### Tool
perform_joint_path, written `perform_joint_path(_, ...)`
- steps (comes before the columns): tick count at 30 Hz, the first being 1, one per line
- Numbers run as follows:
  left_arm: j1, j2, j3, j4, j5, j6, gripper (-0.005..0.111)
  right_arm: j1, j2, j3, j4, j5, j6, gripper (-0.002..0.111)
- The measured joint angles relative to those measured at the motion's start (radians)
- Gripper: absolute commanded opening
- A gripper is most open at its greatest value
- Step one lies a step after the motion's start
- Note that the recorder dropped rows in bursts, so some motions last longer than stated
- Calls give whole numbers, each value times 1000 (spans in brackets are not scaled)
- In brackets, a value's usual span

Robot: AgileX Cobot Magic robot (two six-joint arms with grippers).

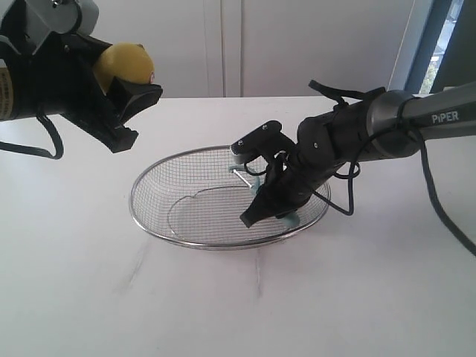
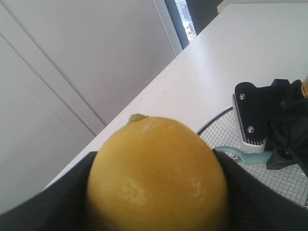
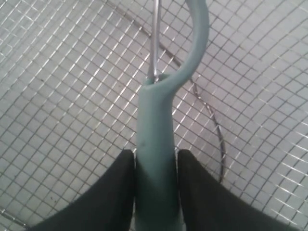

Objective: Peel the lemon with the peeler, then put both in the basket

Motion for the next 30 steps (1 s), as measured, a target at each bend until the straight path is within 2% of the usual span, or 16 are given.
perform_joint_path(6,0,0,0,0,0,0,0,0,-11,0,0,0,2,62)
perform_joint_path(9,0,0,0,0,0,0,0,0,-40,0,0,2,2,66)
perform_joint_path(24,0,0,0,0,0,-2,0,0,-362,0,0,56,2,65)
perform_joint_path(27,0,0,0,0,0,-2,0,0,-435,-2,0,150,2,58)
perform_joint_path(30,0,0,0,0,0,-2,0,0,-498,-2,0,254,2,43)
